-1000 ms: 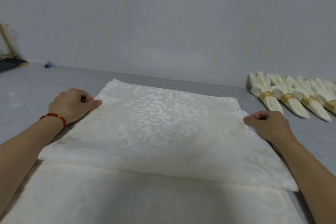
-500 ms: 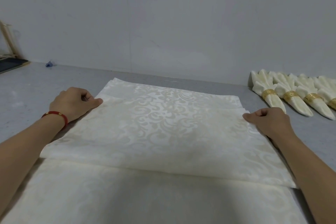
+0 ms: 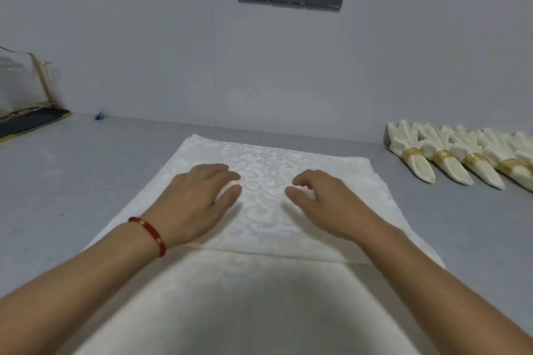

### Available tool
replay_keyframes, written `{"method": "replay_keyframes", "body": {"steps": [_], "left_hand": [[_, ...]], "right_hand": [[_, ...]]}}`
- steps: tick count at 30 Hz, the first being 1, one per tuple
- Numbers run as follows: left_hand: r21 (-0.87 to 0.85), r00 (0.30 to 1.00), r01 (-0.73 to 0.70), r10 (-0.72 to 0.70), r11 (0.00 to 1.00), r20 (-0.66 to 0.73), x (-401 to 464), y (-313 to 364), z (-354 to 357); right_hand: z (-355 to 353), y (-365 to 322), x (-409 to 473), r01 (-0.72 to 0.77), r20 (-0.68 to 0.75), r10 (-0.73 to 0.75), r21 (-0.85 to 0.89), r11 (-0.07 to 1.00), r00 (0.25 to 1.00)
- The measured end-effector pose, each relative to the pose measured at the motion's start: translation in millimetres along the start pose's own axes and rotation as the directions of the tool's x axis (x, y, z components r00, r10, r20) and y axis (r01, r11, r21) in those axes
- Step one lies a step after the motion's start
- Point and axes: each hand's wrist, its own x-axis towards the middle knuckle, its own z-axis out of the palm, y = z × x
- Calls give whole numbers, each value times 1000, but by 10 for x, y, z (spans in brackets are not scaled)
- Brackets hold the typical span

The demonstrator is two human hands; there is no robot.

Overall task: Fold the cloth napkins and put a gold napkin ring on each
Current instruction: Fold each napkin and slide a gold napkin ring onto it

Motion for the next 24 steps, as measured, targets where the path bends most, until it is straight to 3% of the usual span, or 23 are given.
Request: {"method": "replay_keyframes", "body": {"steps": [4,8,12,17,20,22,24], "left_hand": [[144,947,53,-95,988,305,-175,265,445],[131,943,109,-144,985,301,-204,226,497],[130,928,139,-175,982,328,-171,125,464],[191,887,315,-360,929,288,-237,-432,323],[217,890,318,-369,923,266,-256,-507,331],[221,891,314,-367,923,268,-252,-487,352],[223,890,316,-369,922,266,-252,-490,359]], "right_hand": [[539,-189,-299,33,199,18,-252,967,980],[333,275,-524,-205,191,264,-281,937,945],[52,812,-749,-400,92,449,-320,859,889],[38,861,-754,-378,123,446,-364,851,886],[-18,740,-707,-368,87,472,-509,778,877],[-4,466,-597,-294,6,367,-585,755,930],[108,65,-390,-102,-7,115,-525,845,993]]}}
